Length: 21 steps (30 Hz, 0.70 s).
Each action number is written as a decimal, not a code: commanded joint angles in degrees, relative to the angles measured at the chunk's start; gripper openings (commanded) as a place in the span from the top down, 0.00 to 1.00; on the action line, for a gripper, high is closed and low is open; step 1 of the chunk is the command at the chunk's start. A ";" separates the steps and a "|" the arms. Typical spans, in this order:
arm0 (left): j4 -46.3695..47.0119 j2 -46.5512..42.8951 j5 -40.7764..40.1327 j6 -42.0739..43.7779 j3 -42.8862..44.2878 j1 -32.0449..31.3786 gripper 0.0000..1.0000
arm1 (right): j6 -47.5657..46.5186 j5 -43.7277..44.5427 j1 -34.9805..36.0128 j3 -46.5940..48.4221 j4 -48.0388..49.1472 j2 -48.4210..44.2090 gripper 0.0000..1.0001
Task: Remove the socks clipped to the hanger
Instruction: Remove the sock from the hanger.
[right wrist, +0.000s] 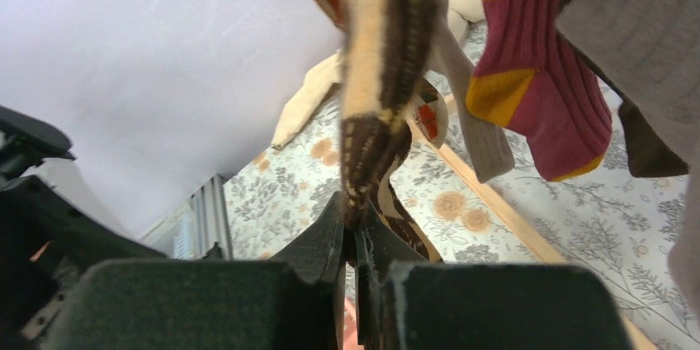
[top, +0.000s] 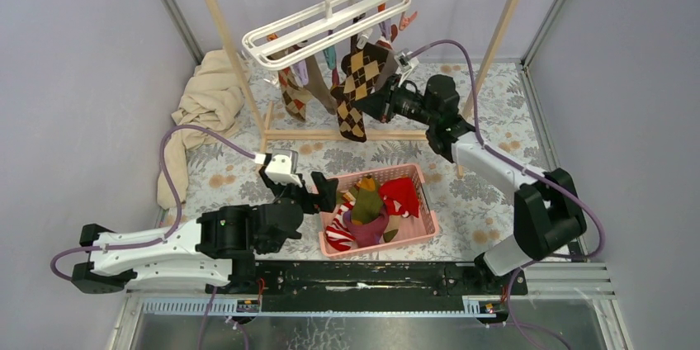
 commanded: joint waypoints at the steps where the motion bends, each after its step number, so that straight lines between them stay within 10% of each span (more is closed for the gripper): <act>1: 11.51 1.64 -3.62 8.08 -1.42 0.07 0.02 | 4.15 -3.21 0.01 -0.45 0.13 -6.68 0.96; 21: 45.35 6.01 25.36 24.98 -8.60 18.80 0.02 | 10.77 -12.38 -0.01 -1.14 -10.71 -18.41 0.97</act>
